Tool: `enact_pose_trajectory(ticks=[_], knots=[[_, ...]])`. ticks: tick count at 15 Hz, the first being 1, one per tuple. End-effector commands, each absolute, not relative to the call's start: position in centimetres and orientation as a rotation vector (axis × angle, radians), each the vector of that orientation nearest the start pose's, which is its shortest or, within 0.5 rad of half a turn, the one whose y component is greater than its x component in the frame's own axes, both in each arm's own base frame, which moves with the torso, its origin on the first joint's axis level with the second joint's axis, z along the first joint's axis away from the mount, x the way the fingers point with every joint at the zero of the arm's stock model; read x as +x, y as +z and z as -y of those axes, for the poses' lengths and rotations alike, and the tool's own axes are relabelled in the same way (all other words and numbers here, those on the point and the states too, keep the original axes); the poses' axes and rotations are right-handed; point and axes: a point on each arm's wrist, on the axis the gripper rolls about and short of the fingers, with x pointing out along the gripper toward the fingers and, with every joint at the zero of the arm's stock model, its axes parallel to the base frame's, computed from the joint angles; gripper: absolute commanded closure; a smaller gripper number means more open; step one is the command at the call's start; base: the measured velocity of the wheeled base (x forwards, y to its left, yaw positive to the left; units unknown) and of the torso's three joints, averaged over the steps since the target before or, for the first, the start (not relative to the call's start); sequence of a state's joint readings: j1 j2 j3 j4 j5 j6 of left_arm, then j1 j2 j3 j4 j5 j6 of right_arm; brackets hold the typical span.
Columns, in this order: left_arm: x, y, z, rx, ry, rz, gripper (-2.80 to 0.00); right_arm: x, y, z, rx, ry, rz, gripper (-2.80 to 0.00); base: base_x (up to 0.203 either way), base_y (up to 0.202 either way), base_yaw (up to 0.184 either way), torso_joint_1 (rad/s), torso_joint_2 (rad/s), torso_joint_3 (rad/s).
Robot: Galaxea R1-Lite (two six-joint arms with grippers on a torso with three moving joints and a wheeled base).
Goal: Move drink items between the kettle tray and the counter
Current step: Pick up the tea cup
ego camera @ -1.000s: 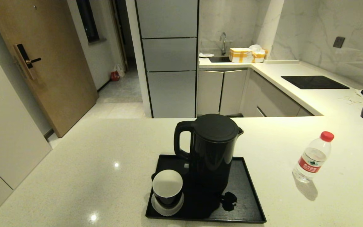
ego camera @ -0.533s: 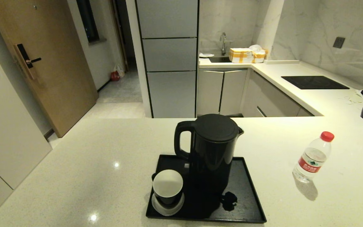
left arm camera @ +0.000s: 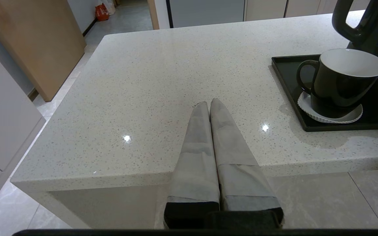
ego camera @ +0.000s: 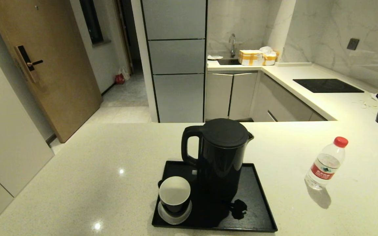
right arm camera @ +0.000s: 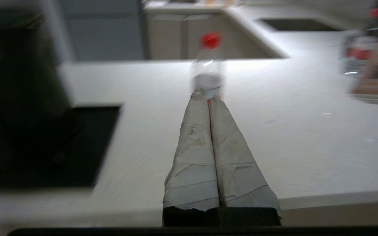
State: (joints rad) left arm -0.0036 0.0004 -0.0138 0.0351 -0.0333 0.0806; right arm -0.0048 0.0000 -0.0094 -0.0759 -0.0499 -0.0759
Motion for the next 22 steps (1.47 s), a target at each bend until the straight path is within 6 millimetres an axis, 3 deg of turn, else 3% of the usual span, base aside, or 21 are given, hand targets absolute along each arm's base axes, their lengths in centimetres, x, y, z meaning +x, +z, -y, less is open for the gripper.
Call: enact_pose_trajectory(ticks=[1, 19, 21, 22], knots=[[-2.4, 7.6, 0.1, 0.081, -0.038, -0.02, 0.0, -2.3, 7.4, 0.0, -0.07, 0.011, -0.014, 0.0, 0.0, 0.0, 0.0, 0.0, 0.0, 0.0], [-2.6, 7.8, 0.1, 0.137, -0.036, -0.048, 0.0, -2.3, 7.4, 0.0, -0.043, 0.007, -0.009, 0.0, 0.0, 0.0, 0.0, 0.0, 0.0, 0.0], [-2.8, 9.6, 0.1, 0.134, -0.036, -0.056, 0.0, -2.3, 7.4, 0.0, -0.043, 0.008, -0.009, 0.0, 0.0, 0.0, 0.0, 0.0, 0.0, 0.0], [-2.8, 11.5, 0.1, 0.114, -0.038, -0.08, 0.0, -2.3, 7.4, 0.0, -0.043, 0.007, -0.009, 0.0, 0.0, 0.0, 0.0, 0.0, 0.0, 0.0]])
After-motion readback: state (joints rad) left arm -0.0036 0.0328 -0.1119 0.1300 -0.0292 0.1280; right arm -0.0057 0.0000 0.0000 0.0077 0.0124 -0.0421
